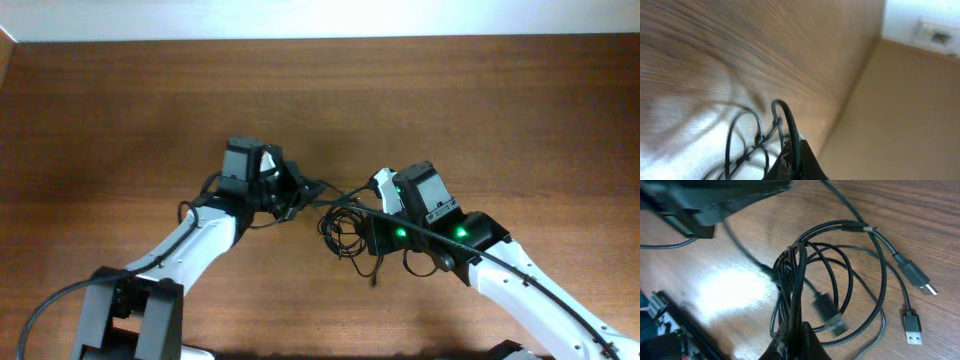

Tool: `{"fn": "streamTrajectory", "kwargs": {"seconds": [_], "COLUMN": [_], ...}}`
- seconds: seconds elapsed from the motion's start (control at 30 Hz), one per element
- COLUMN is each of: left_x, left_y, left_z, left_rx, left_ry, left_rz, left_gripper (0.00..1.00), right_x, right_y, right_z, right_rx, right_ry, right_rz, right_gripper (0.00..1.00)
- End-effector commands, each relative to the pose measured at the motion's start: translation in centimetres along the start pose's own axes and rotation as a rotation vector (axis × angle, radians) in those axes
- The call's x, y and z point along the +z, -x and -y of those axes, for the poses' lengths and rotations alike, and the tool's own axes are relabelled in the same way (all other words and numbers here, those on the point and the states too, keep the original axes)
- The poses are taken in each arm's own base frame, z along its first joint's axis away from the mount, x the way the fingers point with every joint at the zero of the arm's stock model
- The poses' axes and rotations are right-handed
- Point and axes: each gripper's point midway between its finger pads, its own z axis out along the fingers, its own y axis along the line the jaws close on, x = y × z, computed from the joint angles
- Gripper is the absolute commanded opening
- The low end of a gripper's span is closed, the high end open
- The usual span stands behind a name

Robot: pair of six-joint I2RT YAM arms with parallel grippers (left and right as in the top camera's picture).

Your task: Untangle cables

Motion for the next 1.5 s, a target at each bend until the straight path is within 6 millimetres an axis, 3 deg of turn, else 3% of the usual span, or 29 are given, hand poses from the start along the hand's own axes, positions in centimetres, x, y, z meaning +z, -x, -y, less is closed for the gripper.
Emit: {"fn": "streamTrajectory", "kwargs": {"seconds": [0.0, 0.1, 0.13, 0.17, 0.2, 0.23, 0.27, 0.33, 0.37, 0.43, 0.5, 0.53, 0.6, 0.73, 0.83, 0.87, 0.9, 0.93, 0.97, 1.0, 1.07, 1.1, 1.13, 1.23, 1.27, 1.47], "left_x": [-2.4, -2.6, -2.4, -2.4, -3.0, -3.8, -4.1, -3.0, -2.9, -3.5, -6.1, -7.8, -10.2, -11.7, -11.8, -11.8, -11.7, -11.7, -11.8, -11.9, -13.2, -15.2, -16.3, -18.5, -18.6, -18.6], "left_y": [-2.9, 0.2, 2.0, 3.8, 4.4, 4.3, 3.6, 1.3, 0.9, 1.9, 3.7, 3.9, 2.1, -1.8, -2.3, -2.3, -2.1, -1.6, -1.2, -0.6, 2.3, 4.4, 5.2, 5.3, 5.3, 5.2], "left_z": [2.5, 1.4, 0.3, -2.7, -5.8, -8.7, -9.7, -7.1, -7.0, -6.6, -5.0, -3.6, -1.0, -1.8, -2.2, -2.3, -2.5, -3.3, -4.3, -5.2, -8.4, -10.5, -11.1, -13.2, -13.3, -13.4], "left_rx": [0.158, 0.141, 0.133, 0.068, 0.003, -0.052, 0.068, 0.472, 0.548, 0.566, 0.535, 0.527, 0.588, 0.549, 0.507, 0.507, 0.508, 0.506, 0.494, 0.486, 0.217, 0.077, 0.026, -0.094, -0.095, -0.1], "left_ry": [-0.194, -0.142, -0.074, 0.075, 0.217, 0.349, 0.404, 0.246, 0.229, 0.217, 0.129, 0.046, -0.097, -0.064, -0.05, -0.049, -0.031, 0.021, 0.082, 0.136, 0.334, 0.426, 0.42, 0.447, 0.448, 0.45], "left_rz": [-0.248, -0.112, -0.008, 0.107, 0.171, 0.206, 0.158, -0.036, -0.065, -0.027, 0.038, 0.055, 0.026, -0.052, -0.074, -0.074, -0.066, -0.044, -0.029, -0.008, 0.15, 0.275, 0.313, 0.343, 0.343, 0.337], "left_gripper": [0.0, 0.0, 0.12, 0.34, 0.74, 0.99, 0.99, 0.99, 0.99, 0.99, 0.99, 0.99, 0.99, 0.99, 0.99, 0.99, 0.99, 0.99, 0.99, 0.99, 0.99, 0.99, 0.99, 0.99, 0.99, 0.99], "right_x": [-0.5, -0.4, -0.4, -0.5, -0.9, -2.2, -3.0, -3.2, -3.2, -3.3, -3.6, -3.9, -4.2, -4.3, -4.3, -4.3, -4.3, -4.0, -3.6, -2.8, -0.1, 1.7, 3.5, 9.8, 11.5, 16.4], "right_y": [1.0, 0.2, -0.2, -0.3, -0.3, -0.1, 0.4, 0.8, 1.1, 1.9, 2.9, 4.0, 4.9, 5.4, 5.4, 5.4, 5.4, 5.3, 4.6, 2.9, -0.3, -1.5, -2.2, -4.0, -4.3, -3.6], "right_z": [1.7, -0.1, -0.1, -0.4, -2.7, -6.2, -7.4, -7.6, -7.8, -7.6, -6.4, -5.6, -4.4, -4.7, -4.7, -4.7, -4.5, -3.7, -3.4, -3.3, -1.1, -2.2, -3.2, -6.0, -5.7, -3.1], "right_rx": [-0.009, 0.006, 0.006, -0.011, -0.075, -0.193, -0.237, -0.247, -0.258, -0.259, -0.185, -0.018, 0.467, 0.813, 1.135, 1.131, 1.063, 0.773, 0.356, 0.177, 0.129, 0.085, 0.047, -0.011, 0.011, 0.179], "right_ry": [-0.118, -0.014, -0.01, 0.008, 0.133, 0.322, 0.38, 0.385, 0.39, 0.376, 0.359, 0.357, 0.374, 0.406, 0.417, 0.416, 0.409, 0.351, 0.294, 0.235, -0.001, 0.002, 0.008, 0.057, 0.018, -0.148], "right_rz": [0.063, 0.018, -0.002, -0.006, -0.009, 0.005, 0.04, 0.059, 0.075, 0.106, 0.126, 0.135, 0.082, 0.031, -0.037, -0.036, -0.016, 0.064, 0.116, 0.086, 0.006, -0.042, -0.067, -0.111, -0.115, -0.135], "right_gripper": [0.04, 0.04, 0.04, 0.04, 0.04, 0.04, 0.04, 0.04, 0.04, 0.04, 0.04, 0.04, 0.04, 0.15, 0.19, 0.19, 0.31, 0.4, 0.54, 0.6, 0.62, 0.62, 0.58, 0.52, 0.51, 0.5]}}
